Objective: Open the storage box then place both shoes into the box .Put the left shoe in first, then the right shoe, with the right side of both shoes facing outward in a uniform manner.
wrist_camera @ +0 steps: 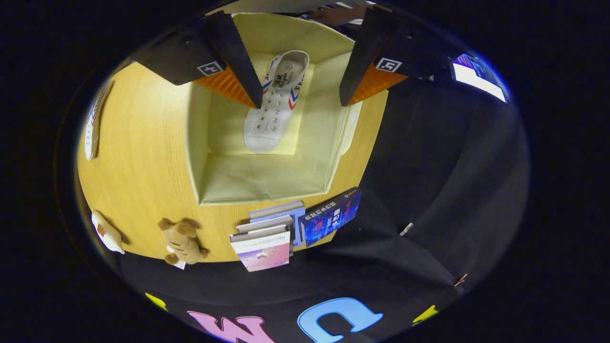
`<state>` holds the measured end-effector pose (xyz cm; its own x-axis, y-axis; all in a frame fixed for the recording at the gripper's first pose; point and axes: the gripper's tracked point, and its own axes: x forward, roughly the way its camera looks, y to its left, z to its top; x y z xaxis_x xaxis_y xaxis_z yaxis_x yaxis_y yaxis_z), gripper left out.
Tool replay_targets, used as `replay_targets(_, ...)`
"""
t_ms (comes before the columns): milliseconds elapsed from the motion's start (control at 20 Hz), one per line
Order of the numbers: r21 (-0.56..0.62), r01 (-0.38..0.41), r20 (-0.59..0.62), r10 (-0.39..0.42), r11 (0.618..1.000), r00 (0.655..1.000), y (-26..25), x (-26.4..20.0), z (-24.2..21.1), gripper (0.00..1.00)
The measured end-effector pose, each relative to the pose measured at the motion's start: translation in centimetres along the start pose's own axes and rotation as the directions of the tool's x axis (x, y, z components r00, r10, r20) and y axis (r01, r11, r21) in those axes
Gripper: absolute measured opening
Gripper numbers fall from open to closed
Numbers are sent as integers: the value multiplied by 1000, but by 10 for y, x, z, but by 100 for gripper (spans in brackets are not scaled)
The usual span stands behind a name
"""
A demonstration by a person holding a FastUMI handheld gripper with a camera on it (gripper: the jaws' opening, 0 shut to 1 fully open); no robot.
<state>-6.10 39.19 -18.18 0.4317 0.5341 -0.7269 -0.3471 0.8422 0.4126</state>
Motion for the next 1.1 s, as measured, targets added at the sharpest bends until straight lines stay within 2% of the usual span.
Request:
replay_targets(200, -106, 44, 117, -31, 993, 993, -62, -74, 16, 99)
replay_targets(400, -139, 93, 187, -66, 986, 980, -135, -137, 24, 99)
replay_targets(700, -127, 167, 227, -135, 978, 964, -257, -183, 28, 99)
replay_targets(900, -142, 246, 196, -216, 959, 956, -345, -197, 16, 99)
replay_targets(1100, -103, 305, 113, -294, 947, 949, -417, -198, -14, 99)
